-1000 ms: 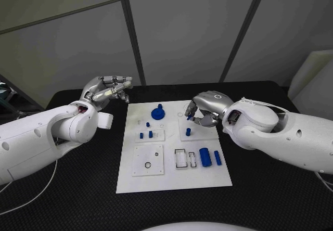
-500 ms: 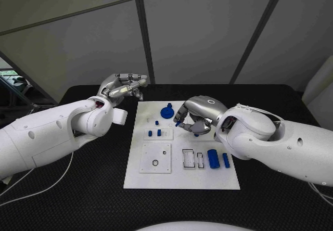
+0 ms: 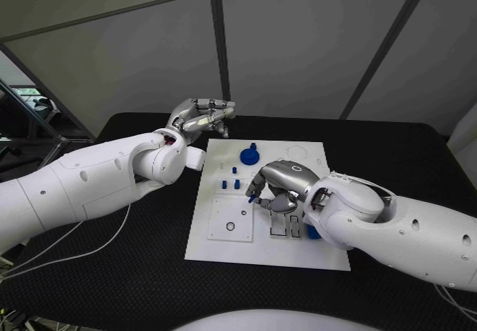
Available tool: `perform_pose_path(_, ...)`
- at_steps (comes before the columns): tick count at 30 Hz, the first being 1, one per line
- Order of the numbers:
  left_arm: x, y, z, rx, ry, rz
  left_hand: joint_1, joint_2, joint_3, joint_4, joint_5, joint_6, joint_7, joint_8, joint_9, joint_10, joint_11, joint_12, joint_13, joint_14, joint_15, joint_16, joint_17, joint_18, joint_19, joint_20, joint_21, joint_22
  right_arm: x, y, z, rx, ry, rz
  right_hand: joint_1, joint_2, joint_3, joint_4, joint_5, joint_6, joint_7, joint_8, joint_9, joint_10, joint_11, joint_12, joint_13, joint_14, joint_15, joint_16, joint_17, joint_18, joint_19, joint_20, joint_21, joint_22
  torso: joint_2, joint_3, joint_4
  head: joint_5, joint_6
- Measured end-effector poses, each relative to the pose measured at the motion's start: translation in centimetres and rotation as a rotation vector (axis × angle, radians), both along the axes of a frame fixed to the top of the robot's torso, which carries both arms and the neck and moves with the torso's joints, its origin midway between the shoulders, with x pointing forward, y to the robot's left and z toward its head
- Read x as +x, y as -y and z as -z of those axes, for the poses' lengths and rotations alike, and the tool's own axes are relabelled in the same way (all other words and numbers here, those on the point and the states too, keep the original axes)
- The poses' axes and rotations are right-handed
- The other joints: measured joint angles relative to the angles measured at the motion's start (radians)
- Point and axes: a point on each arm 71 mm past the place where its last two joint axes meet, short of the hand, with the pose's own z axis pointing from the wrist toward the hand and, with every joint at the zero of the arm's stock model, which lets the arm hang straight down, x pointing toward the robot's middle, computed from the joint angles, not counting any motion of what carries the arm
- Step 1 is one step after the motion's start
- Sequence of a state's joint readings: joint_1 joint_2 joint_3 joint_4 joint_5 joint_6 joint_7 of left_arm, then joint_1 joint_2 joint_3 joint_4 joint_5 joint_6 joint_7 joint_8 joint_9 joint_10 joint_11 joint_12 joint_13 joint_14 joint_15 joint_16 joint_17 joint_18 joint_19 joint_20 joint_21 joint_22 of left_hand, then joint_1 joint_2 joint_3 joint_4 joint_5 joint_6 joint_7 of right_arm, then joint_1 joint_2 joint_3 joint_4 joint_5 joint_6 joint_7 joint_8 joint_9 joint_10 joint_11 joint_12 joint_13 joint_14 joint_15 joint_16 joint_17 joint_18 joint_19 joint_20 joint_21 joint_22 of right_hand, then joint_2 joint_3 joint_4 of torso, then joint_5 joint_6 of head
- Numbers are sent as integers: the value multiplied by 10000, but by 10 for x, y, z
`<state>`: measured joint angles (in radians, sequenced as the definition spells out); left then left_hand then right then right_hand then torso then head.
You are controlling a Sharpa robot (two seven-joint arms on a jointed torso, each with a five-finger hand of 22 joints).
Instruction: Assemble the parts on the task board
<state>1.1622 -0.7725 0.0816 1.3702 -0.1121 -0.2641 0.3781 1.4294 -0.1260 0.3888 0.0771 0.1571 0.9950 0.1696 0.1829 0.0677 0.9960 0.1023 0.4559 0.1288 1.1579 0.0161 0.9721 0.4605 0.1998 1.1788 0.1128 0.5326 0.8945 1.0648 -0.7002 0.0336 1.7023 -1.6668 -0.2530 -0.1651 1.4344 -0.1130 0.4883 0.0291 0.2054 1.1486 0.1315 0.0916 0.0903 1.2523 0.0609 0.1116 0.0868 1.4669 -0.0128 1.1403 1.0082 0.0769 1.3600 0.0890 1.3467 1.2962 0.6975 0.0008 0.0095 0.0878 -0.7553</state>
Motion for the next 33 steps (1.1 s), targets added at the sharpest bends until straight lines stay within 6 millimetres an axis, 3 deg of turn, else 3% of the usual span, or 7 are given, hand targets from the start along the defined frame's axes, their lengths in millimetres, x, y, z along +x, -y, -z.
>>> perform_pose_path(6,2,4,1,-7,-3,41,0,0,0,0,0,0,0,0,0,0,0,0,0,0,0,0,1,-1,0,0,0,0,-4,-7,11,-209,-180,-189,0,0,-26,-26,0,-13,-11,-2,-8,0,0,0,0,0,0,0,-1,1,0,0,0,0,-5,-6,14,158,-92)
perform_pose_path(14,3,5,1,-1,-9,53,0,0,0,0,0,0,0,0,1,0,0,0,-8,0,0,0,1,-1,0,0,0,1,-6,-11,16,-374,-193,-286,0,-1,-27,-26,0,-16,-13,-29,0,0,0,0,-1,0,0,0,0,2,0,0,0,-1,2,-1,14,267,-147)
perform_pose_path(24,3,5,1,1,-14,64,0,0,0,0,0,1,0,0,1,0,0,0,-8,0,0,0,2,-2,0,0,0,2,-6,-17,20,-575,-103,-293,0,-1,-27,-26,-1,-32,39,-26,0,0,0,-47,-1,0,0,0,-1,1,0,0,0,29,4,-3,14,318,-244)
perform_pose_path(33,4,6,2,-3,-23,91,0,0,0,0,0,0,0,0,1,1,0,41,-7,0,1,0,-11,-1,0,0,1,-7,-4,-18,22,-750,-2,-175,-1,-1,-27,-26,-2,-33,40,-22,-10,0,0,-47,-1,0,0,37,-2,3,25,26,0,37,4,-12,14,340,-262)
